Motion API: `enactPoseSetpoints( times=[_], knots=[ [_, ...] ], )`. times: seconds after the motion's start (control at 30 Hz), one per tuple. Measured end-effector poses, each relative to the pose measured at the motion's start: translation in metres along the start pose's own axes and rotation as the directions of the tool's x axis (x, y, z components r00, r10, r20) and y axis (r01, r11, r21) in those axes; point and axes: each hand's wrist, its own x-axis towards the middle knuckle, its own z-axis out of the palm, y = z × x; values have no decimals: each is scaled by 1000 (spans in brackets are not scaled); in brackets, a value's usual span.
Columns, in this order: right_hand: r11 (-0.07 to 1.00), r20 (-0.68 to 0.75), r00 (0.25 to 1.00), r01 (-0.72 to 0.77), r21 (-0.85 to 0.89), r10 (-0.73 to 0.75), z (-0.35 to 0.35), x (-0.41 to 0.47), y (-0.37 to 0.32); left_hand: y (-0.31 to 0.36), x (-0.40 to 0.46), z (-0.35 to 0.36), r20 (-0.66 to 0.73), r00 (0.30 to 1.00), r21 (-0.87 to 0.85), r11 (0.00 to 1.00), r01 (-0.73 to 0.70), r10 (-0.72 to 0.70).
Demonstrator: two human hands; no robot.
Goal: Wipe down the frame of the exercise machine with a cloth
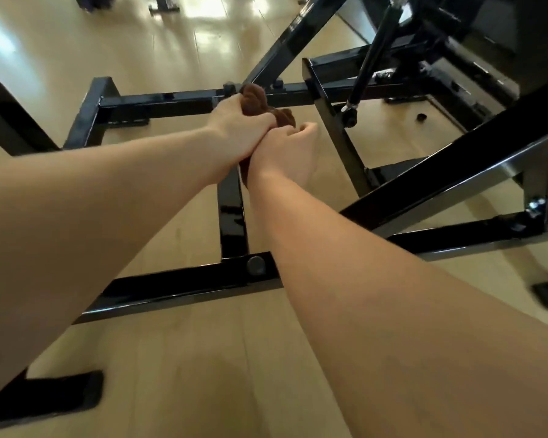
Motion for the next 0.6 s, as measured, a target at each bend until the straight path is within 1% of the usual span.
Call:
enactPoseSetpoints(
  times=[0.1,0.2,0.27,0.3,0.33,0.4,0.43,0.47,0.5,0.53,0.57,0.6],
  knots=[
    [982,31,987,160,-97,-158,-10,13,6,6,14,10,14,997,142,987,-76,75],
    [936,102,951,307,-175,-293,-18,16,17,5,27,19,84,991,226,966,-124,107],
    [859,151,916,401,-318,-372,-22,15,24,2,35,25,122,983,237,957,-166,140],
    [797,186,890,455,-396,-416,-26,15,29,1,38,28,139,977,221,957,-189,161],
    [718,230,861,505,-479,-453,-32,16,34,0,42,32,155,969,204,954,-220,191],
    [507,313,805,569,-648,-504,-49,24,39,-1,50,41,202,937,207,923,-325,285],
    [391,342,789,566,-726,-510,-60,30,38,-1,55,47,231,912,225,893,-389,340],
    [292,361,798,535,-793,-483,-69,36,36,-2,60,53,258,884,248,858,-450,390],
    [221,371,830,488,-844,-416,-75,41,32,-4,64,59,290,853,266,819,-507,434],
    [148,380,872,439,-886,-308,-79,44,26,-6,66,66,335,814,276,777,-566,474],
    [29,393,904,403,-915,-168,-79,47,21,-9,68,74,399,760,278,722,-634,513],
    [-127,392,920,387,-913,-20,-79,49,16,-13,70,82,474,689,278,650,-707,547]
  ],
)
